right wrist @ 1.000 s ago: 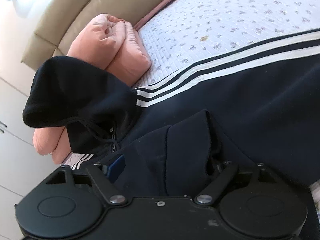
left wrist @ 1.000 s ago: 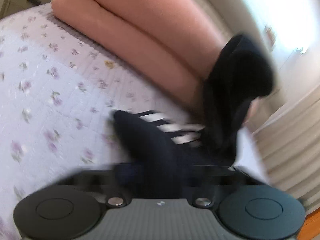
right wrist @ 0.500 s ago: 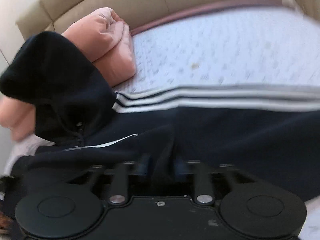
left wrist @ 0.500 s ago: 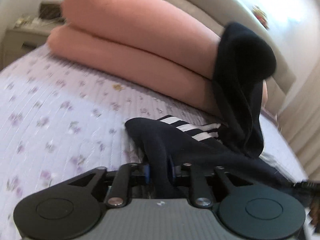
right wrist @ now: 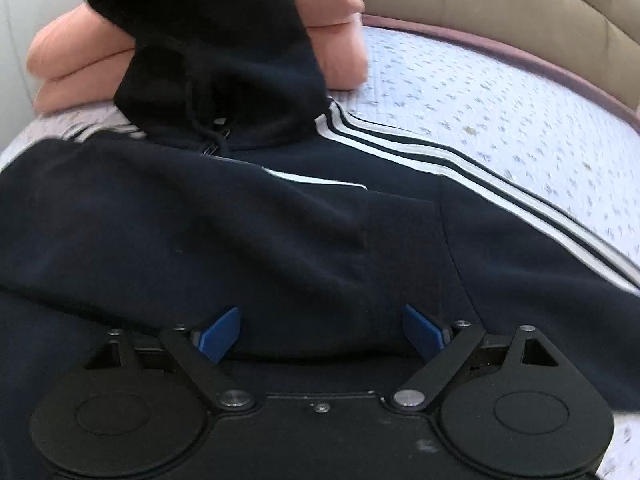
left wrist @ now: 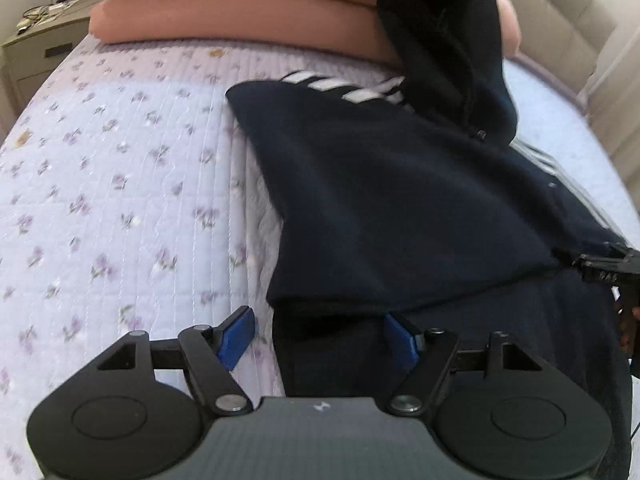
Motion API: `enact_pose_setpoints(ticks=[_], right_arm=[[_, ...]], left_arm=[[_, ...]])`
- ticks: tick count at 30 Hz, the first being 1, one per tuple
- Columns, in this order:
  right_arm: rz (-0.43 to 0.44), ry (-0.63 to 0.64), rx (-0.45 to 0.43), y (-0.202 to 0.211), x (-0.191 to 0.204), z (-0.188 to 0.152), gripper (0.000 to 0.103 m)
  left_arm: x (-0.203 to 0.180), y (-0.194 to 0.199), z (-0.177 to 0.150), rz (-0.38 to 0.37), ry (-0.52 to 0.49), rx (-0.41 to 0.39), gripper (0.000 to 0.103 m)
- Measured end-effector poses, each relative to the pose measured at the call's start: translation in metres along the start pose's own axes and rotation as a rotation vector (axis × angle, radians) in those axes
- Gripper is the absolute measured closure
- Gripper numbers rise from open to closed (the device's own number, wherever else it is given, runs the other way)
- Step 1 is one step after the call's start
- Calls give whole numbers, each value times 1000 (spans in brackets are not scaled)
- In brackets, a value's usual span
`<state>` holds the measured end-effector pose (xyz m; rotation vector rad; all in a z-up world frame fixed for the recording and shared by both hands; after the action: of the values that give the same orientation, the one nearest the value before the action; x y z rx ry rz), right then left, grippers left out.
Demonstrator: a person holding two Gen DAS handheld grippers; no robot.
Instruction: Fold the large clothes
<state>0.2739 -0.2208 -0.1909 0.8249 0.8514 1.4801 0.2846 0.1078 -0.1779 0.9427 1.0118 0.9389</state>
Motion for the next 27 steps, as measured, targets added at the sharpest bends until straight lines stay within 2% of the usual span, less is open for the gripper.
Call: enact_pose_setpoints(ticks=[2, 5, 7, 9, 12, 14, 16, 18, 19, 20, 21, 22, 24, 27], right_arm=[[12, 2, 30, -1, -2, 5, 0], [16, -7, 76, -2, -1, 11, 0], [18, 11, 143, 0, 0, 17, 0], [89, -47, 202, 13, -10, 21, 0], [311, -245, 99, 51, -54, 5, 0], [396, -371, 74, 67, -91, -11, 1], [486, -544, 104, 74, -142, -34, 11], [578, -761, 134, 75, -197, -64, 30], [616, -856, 139, 74, -226, -81, 31], [621, -917, 137, 73, -252, -97, 30], [587, -961, 132, 73, -280, -113, 23], [542, -989, 131, 71, -301, -126, 20], [441, -1059, 123, 64, -338, -147, 20], [382, -1100, 20, 59, -372, -168, 23]], left_arm=[[-4, 1, 2, 18, 21, 42, 18], [-12, 7, 1, 86, 89, 102, 19], [-20, 23, -3, 53, 142, 109, 19], [-35, 44, -4, 12, 153, 100, 18], [-61, 72, 3, 22, 123, 51, 14], [-76, 86, 11, 31, 134, 6, 12], [-88, 92, 20, 13, 151, -28, 11], [-102, 91, 29, -10, 157, -37, 11], [-109, 89, 32, -17, 150, -32, 11], [-115, 85, 35, -20, 144, -30, 11], [-121, 82, 35, -23, 140, -31, 11], [-125, 77, 36, -31, 139, -32, 11], [-133, 68, 35, -61, 153, -30, 11], [-145, 55, 30, -89, 173, -23, 11]])
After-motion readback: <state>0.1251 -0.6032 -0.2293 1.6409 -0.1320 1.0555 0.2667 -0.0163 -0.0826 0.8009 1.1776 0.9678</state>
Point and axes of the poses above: each gripper's, at about its wrist camera, not at the fingertips, and y roughly against the way its jaws point, x to its left, z to its top, the point moved 1 cm from there along -y, roughly the way its jaws point, and after that the axes turned 11 degrees about x, right-handed, at the moved point
